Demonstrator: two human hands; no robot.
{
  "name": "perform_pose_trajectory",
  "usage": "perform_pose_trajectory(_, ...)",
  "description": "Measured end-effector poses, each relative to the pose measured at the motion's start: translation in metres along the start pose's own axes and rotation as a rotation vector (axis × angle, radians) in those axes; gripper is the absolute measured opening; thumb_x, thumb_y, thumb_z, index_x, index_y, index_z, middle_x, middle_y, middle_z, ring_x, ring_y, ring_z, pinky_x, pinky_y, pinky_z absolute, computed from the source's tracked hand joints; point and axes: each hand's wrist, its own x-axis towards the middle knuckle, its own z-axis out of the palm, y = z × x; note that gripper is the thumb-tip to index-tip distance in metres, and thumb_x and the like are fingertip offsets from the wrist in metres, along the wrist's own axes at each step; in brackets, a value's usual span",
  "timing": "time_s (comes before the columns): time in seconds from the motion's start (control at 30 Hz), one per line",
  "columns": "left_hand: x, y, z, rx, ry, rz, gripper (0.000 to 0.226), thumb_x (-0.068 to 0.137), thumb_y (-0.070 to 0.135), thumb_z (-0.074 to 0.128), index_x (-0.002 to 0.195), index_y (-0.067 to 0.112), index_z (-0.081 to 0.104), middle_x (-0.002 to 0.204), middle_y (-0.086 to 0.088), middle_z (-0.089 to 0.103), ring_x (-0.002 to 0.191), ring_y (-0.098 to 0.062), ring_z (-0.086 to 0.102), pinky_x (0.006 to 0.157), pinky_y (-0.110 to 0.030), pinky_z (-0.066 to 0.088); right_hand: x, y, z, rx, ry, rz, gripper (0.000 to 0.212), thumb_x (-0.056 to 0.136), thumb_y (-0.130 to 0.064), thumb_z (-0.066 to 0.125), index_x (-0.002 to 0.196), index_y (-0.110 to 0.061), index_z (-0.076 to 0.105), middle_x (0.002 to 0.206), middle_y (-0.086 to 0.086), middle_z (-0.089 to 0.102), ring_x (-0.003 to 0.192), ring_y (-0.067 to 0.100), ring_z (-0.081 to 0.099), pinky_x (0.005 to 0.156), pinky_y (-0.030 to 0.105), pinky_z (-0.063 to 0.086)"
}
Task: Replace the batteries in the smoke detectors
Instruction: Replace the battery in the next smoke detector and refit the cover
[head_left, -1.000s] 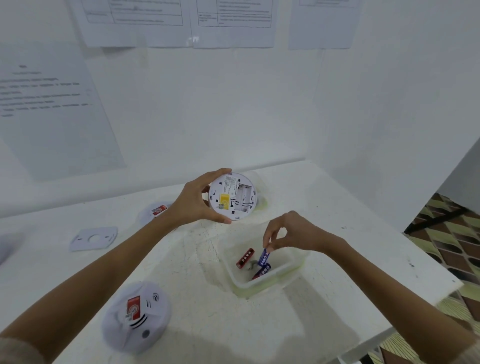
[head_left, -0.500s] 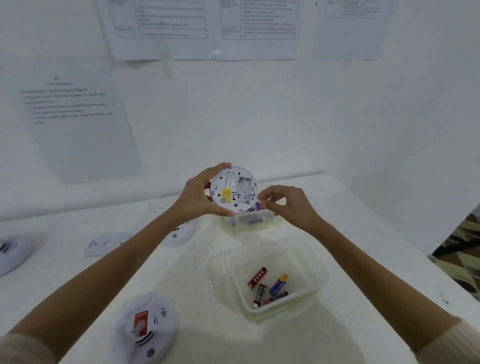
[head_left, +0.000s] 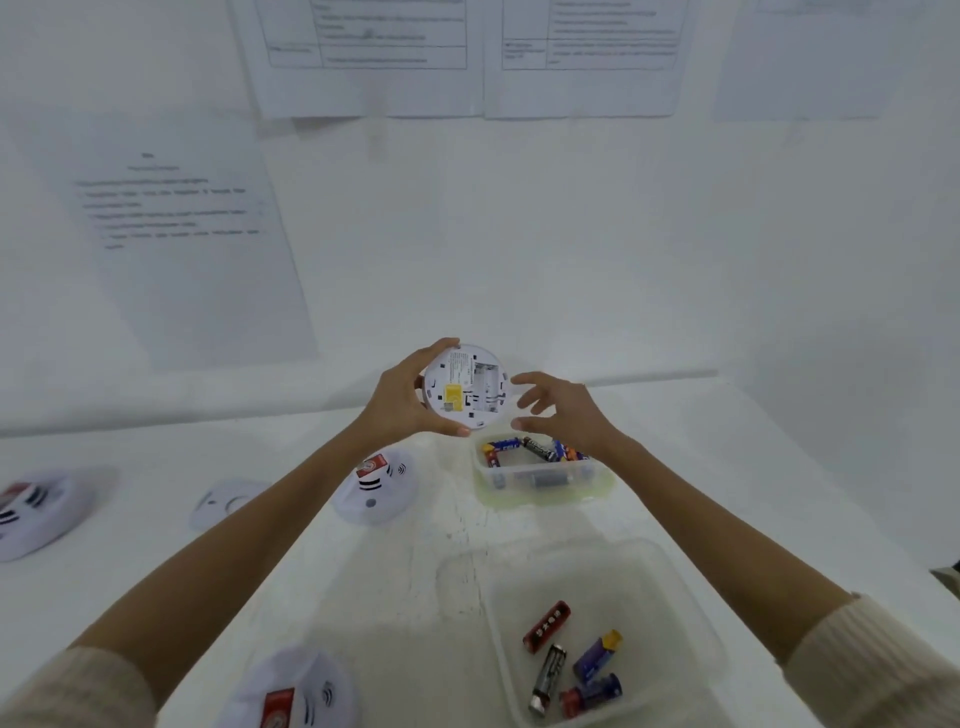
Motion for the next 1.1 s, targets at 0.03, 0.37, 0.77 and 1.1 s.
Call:
perform_pose_trajectory(0.03, -0.001, -0.004, 0.0, -0.004, -0.006, -0.009, 0.1, 0.048, 0.008, 0.091, 0.134, 0.027, 0.044, 0.121, 0.013, 0.053, 0.11, -0.012, 0.053, 0.084, -0.024, 0.054, 0.003, 0.004, 0.004, -0.024, -0.037, 0.004, 0.055, 0.077, -0.024, 0.075, 0.126, -0.018, 0.052, 0.106, 0.006, 0.065, 0.088, 0.013, 0.057, 0.081, 0.022, 0.047)
perform_pose_trajectory(0.37, 0.0, -0.016, -0.003, -0.021, -0.012, -0.03, 0.1, 0.047, 0.007, 0.092, 0.13, 0.033, 0.044, 0.123, 0.014, 0.053, 0.11, -0.01, 0.054, 0.08, -0.016, 0.053, 0.013, 0.006, 0.03, -0.32, -0.173, -0.085, 0.043, 0.078, -0.008, 0.065, 0.117, -0.01, 0.048, 0.11, 0.0, 0.067, 0.098, 0.018, 0.059, 0.073, 0.027, 0.044)
perform_pose_trajectory(0.77, -0.004, -0.015, -0.006, -0.016, -0.025, -0.001, 0.099, 0.044, 0.018, 0.091, 0.128, 0.037, 0.043, 0.124, 0.017, 0.052, 0.112, -0.013, 0.054, 0.082, -0.024, 0.055, 0.022, 0.007, 0.032, -0.435, -0.182, -0.097, 0.028, 0.083, -0.011, 0.062, 0.108, -0.023, 0.067, 0.101, 0.003, 0.063, 0.083, 0.019, 0.062, 0.069, 0.022, 0.042)
perform_pose_trajectory(1.1, 0.002, -0.003, -0.001, -0.02, -0.038, 0.051, 0.099, 0.045, 0.017, 0.092, 0.131, 0.033, 0.044, 0.125, 0.019, 0.051, 0.112, -0.013, 0.054, 0.075, -0.022, 0.056, 0.01, -0.038, -0.009, 0.709, 0.411, -0.023, 0.018, 0.08, 0.0, 0.067, 0.095, -0.009, 0.066, 0.085, 0.002, 0.066, 0.068, 0.016, 0.067, 0.064, 0.022, 0.055)
